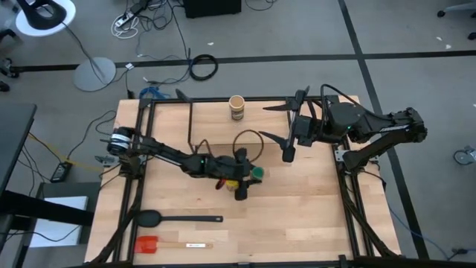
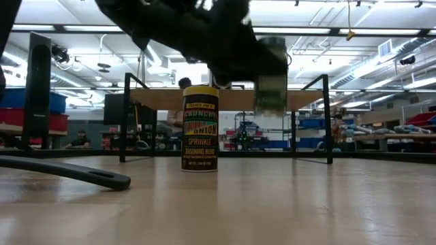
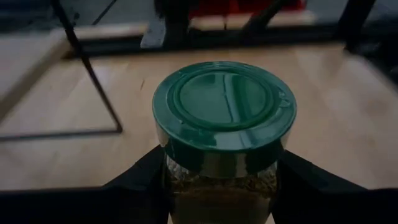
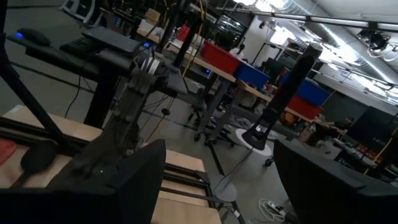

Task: Shelf spices
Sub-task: Remove the green seasoning bottle from the shelf

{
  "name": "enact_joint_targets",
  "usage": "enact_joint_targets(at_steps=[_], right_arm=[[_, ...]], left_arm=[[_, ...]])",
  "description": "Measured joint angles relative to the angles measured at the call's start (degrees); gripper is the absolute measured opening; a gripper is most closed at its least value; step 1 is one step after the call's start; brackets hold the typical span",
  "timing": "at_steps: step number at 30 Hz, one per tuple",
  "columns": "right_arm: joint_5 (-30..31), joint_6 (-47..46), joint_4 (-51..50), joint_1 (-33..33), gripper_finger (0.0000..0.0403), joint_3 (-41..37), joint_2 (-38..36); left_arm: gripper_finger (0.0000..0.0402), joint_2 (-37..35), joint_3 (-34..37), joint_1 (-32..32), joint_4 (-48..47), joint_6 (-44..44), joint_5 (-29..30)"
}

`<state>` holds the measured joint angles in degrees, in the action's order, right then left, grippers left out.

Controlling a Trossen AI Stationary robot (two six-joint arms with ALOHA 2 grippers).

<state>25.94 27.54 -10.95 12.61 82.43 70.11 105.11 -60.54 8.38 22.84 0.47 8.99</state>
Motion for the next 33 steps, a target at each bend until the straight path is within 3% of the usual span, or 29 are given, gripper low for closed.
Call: enact_joint_targets(at_steps=[33], right_arm=[[-0.01, -0.53, -0.55, 0.52, 0.0293, 0.00, 0.02]], left_arm=[[0.0205, 3.79, -0.69, 2.29, -1.58, 5.79, 4.19]])
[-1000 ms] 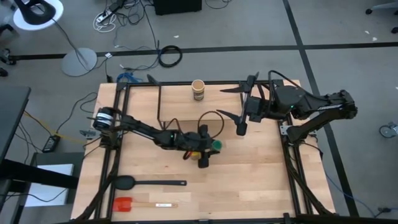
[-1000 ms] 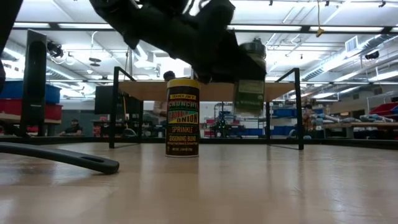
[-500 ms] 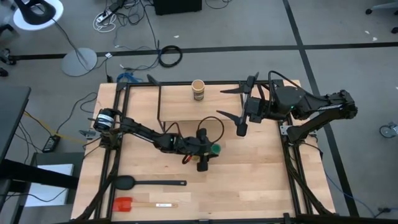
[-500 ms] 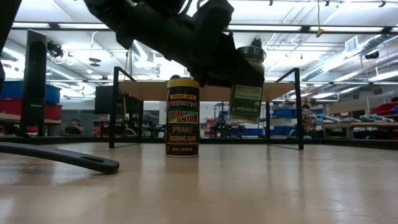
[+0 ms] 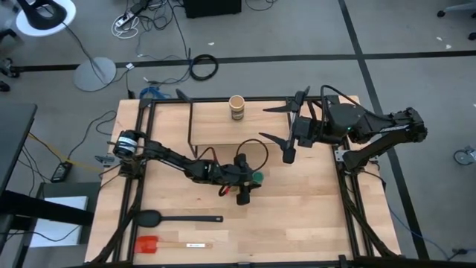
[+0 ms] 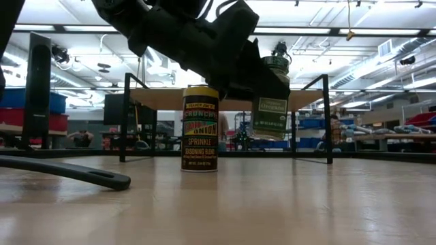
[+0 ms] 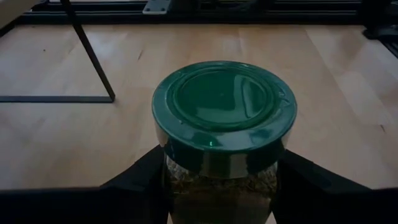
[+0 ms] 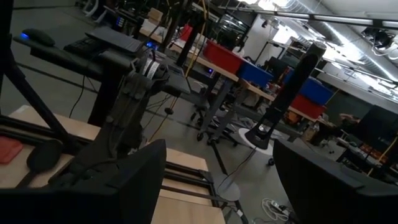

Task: Shelf spices
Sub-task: Remove the green seasoning bottle from the shelf, then remove the golden seasoning bottle from the shelf

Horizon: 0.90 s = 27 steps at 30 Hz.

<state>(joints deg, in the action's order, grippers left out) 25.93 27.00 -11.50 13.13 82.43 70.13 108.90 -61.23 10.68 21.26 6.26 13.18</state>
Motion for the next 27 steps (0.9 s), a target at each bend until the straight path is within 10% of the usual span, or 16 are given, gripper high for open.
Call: enact_joint_targets(at_steps=[27], right_arm=[[0.00, 0.00, 0.00, 0.17, 0.0293, 0.00, 0.00]], left_arm=[[0.0250, -2.39, -0.04, 0.00, 2.95, 1.47, 1.37]])
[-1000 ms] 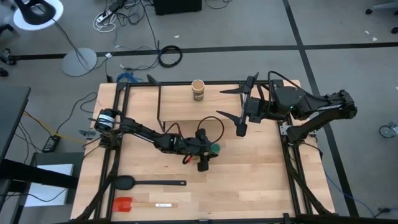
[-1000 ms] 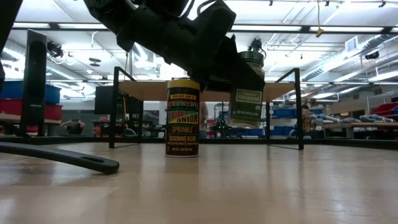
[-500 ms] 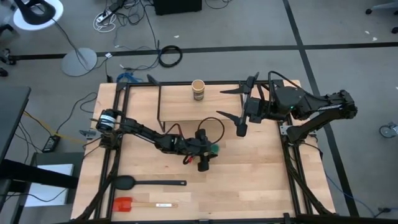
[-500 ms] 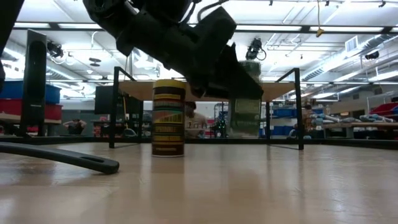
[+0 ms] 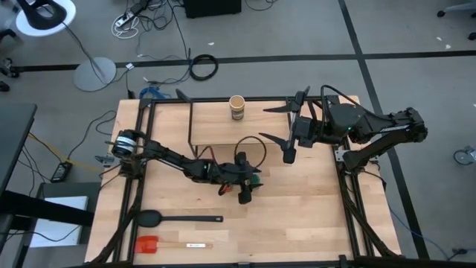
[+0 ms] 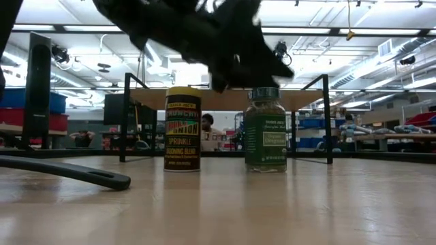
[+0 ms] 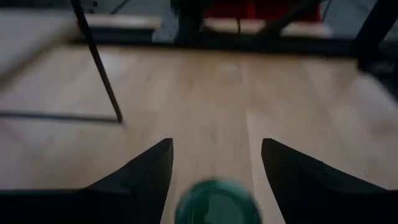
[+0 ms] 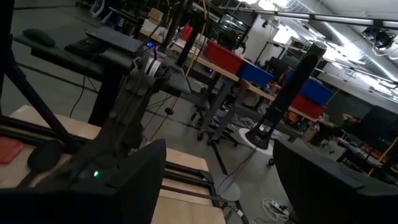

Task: Shelf spices
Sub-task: Remove the golden seasoning bottle from the shelf

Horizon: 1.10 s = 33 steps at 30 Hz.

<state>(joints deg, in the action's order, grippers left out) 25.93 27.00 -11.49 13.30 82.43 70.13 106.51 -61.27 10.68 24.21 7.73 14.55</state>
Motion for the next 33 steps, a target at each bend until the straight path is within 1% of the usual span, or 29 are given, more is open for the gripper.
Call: enact_joint_targets(at_steps=[6, 8, 11, 14, 18, 21, 25, 33], right_arm=[[-0.02, 0.04, -0.01, 0.33, 0.0293, 0.00, 0.00], [-0.01, 0.05, -0.30, 0.33, 0.0293, 0.00, 0.00], [-0.01, 0.04, -1.34, 0.33, 0.0293, 0.00, 0.00], [-0.04, -0.48, -3.08, 0.02, 0.0293, 0.00, 0.02], [-0.04, -2.81, -4.33, -0.68, 0.0293, 0.00, 0.02], [-0.04, -3.36, -4.64, -1.16, 0.0293, -0.02, 0.05], [-0.04, -3.45, -5.03, -1.18, 0.0293, -0.02, 0.07], [-0.04, -3.98, -5.64, -1.16, 0.0293, -0.02, 0.09]], left_arm=[[0.0250, -5.79, -0.03, 0.00, -1.20, -2.88, 1.85], [0.0250, -8.66, -0.05, 0.00, -4.23, -4.68, 4.12], [0.0250, -13.01, 0.19, -0.34, -8.35, -6.56, 5.41], [0.0250, -18.18, 1.22, -1.29, -10.52, -7.61, 7.30], [0.0250, -24.84, 3.16, -4.13, -14.59, -8.61, 11.70], [0.0253, -28.26, 4.91, -7.55, -16.74, -8.55, 12.81], [0.0271, -30.15, 6.85, -11.69, -17.55, -7.08, 12.88], [0.0332, -29.12, 7.05, -15.99, -19.86, -6.16, 14.41]])
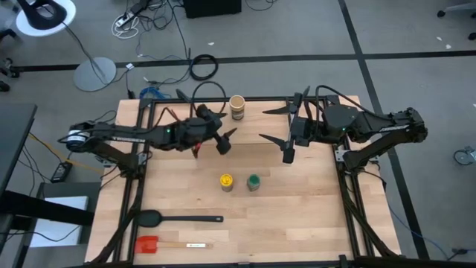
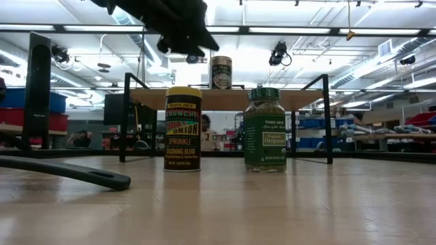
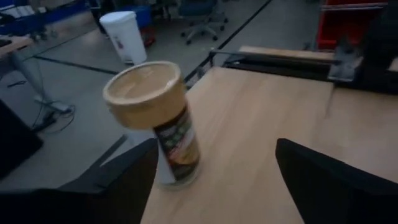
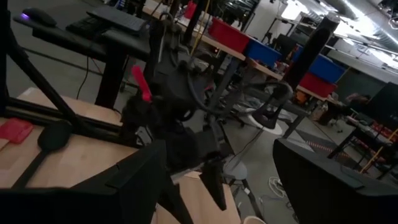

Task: Shelf spices
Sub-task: Remove the golden seasoning bottle from the shelf

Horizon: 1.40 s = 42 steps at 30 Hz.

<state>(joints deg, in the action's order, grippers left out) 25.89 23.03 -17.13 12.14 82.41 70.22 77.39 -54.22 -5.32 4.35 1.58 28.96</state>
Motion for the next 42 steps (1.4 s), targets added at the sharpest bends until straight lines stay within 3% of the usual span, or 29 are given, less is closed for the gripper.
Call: enact_joint_targets(at_steps=[11, 23, 35, 42], right_arm=[[0.00, -0.40, -0.34, 0.00, 0.0293, 0.00, 0.00], [-0.02, -0.92, -0.50, -0.27, 0.0293, 0.00, 0.00], [0.00, -2.13, -0.54, -1.05, 0.0293, 0.00, 0.00], [-0.01, -2.01, -0.58, -1.51, 0.0293, 0.00, 0.00]], left_arm=[[0.0372, 3.58, -0.04, -6.00, 2.45, 2.27, -1.21], [0.0372, 4.52, -0.09, -10.00, 6.72, 3.28, -7.66], [0.0371, 11.32, -0.56, -13.39, 15.65, 4.74, -12.16], [0.0339, 14.80, -4.72, -14.66, 17.74, 4.64, -15.22]])
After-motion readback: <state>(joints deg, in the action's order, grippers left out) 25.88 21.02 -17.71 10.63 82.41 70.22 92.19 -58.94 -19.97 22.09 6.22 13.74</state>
